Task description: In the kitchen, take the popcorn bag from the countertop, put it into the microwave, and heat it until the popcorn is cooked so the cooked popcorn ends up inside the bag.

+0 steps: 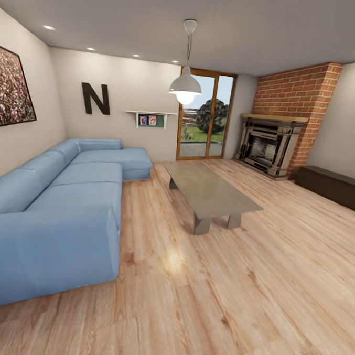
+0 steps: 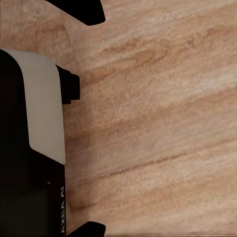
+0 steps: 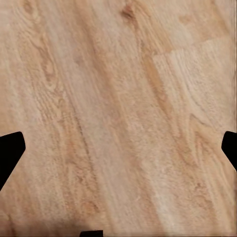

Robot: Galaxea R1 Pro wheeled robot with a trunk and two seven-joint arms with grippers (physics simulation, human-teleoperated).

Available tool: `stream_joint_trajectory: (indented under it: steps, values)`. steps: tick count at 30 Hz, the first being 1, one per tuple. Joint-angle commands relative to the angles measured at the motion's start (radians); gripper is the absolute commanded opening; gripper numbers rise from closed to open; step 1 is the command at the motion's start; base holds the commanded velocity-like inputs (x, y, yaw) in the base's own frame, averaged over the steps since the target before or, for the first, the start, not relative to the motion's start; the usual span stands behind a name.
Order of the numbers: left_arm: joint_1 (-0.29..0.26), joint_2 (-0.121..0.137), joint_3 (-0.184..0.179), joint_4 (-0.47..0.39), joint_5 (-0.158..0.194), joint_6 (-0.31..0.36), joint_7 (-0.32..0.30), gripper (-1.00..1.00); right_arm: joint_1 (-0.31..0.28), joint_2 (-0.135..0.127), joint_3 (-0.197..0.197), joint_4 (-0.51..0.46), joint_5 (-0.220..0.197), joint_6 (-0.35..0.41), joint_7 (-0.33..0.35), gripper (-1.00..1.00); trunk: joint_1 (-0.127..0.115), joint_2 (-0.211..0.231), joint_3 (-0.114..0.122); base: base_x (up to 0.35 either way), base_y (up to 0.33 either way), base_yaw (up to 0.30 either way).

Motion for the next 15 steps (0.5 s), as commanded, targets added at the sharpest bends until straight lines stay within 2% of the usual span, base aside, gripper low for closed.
stream_joint_trajectory:
  steps: [1, 12, 15]
  values:
    - [0.000, 0.000, 0.000, 0.001, 0.000, -0.003, 0.000, 1.00, -0.001, 0.000, -0.002, 0.000, -0.001, -0.003, 0.000, 1.00, 0.000, -0.001, -0.001, 0.000, 0.000, -0.300]
    - [0.001, 0.012, 0.009, 0.001, 0.001, -0.003, 0.001, 1.00, -0.001, -0.003, -0.002, 0.002, -0.001, -0.010, 0.000, 1.00, 0.000, -0.001, -0.001, 0.000, 0.000, -0.300]
    - [0.001, 0.013, 0.029, 0.001, 0.001, -0.003, 0.001, 1.00, -0.001, -0.010, -0.001, 0.003, -0.001, -0.024, 0.000, 1.00, 0.000, -0.001, -0.001, 0.000, 0.000, -0.300]
